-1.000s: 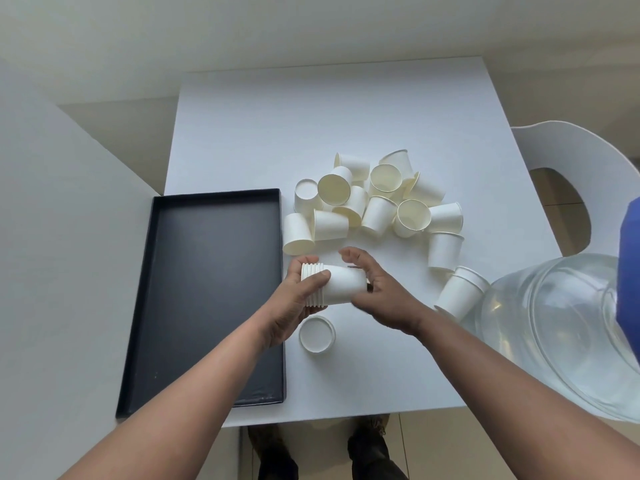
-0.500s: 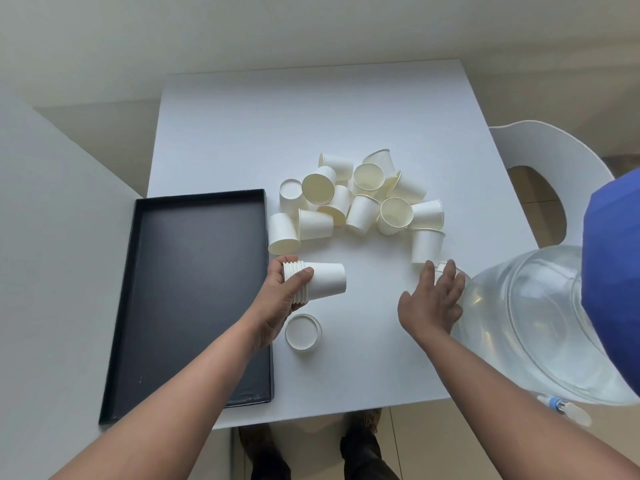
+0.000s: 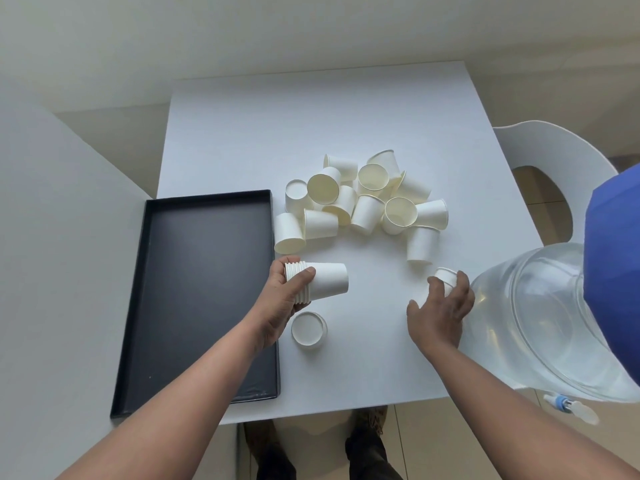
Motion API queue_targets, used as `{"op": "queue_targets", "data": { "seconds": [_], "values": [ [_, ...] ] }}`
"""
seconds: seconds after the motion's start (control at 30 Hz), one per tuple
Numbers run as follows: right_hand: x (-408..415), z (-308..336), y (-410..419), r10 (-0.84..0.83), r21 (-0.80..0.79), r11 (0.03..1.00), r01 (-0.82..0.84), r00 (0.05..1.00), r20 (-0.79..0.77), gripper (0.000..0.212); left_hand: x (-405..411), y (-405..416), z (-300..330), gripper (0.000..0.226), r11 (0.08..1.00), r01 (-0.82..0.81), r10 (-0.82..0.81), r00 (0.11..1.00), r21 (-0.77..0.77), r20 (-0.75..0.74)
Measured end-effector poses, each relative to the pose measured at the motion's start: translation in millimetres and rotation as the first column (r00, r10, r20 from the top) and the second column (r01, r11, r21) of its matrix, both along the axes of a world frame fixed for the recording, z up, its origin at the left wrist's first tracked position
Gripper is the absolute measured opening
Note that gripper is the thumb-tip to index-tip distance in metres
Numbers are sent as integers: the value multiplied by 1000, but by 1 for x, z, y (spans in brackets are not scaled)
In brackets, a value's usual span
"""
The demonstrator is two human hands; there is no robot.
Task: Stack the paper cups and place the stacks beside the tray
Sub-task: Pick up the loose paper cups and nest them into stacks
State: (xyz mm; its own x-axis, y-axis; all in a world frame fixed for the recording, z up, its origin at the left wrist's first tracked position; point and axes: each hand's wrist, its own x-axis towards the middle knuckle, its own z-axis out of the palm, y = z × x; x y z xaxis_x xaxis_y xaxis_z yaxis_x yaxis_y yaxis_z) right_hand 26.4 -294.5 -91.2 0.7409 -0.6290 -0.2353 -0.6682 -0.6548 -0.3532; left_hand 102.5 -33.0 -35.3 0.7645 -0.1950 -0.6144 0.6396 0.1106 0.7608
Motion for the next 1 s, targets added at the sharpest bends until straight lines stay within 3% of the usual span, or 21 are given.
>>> {"op": "queue_targets", "data": {
  "seconds": [0.13, 0.3, 0.4, 0.5, 0.67, 0.77, 0.9, 1.0],
  "values": [
    [-8, 1, 16, -91, 135, 988, 76, 989, 113, 59, -2, 1, -1, 50, 1000, -10, 10, 1000, -3, -3],
    [-19, 2, 43, -123, 388, 921, -6, 944, 305, 70, -7, 4, -10, 30, 1000, -29, 29, 1000, -1, -13],
    [-15, 13, 49, -209, 680, 732, -40, 936, 281, 65, -6, 5, -8, 46, 999, -52, 51, 998, -6, -19],
    [-5, 25, 47, -207, 845, 526, -101, 948, 242, 56, -3, 5, -7, 52, 998, -65, 65, 998, 7, -11],
    [14, 39, 34, -155, 955, 249, -158, 967, 201, 59, 9, 16, -4, 48, 994, -101, 101, 995, 26, 12],
    [24, 49, 30, -52, 978, 134, -160, 984, 168, 56, 13, 19, 2, 47, 999, 10, -11, 1000, 30, 22],
    [37, 62, 34, 43, 982, 107, -153, 988, 149, 61, 12, 12, 12, 62, 988, 146, -147, 989, -49, -7],
    [42, 70, 41, 55, 978, 149, -142, 989, 135, 46, 10, 6, 16, 73, 969, 235, -237, 971, -82, -22]
  ]
}}
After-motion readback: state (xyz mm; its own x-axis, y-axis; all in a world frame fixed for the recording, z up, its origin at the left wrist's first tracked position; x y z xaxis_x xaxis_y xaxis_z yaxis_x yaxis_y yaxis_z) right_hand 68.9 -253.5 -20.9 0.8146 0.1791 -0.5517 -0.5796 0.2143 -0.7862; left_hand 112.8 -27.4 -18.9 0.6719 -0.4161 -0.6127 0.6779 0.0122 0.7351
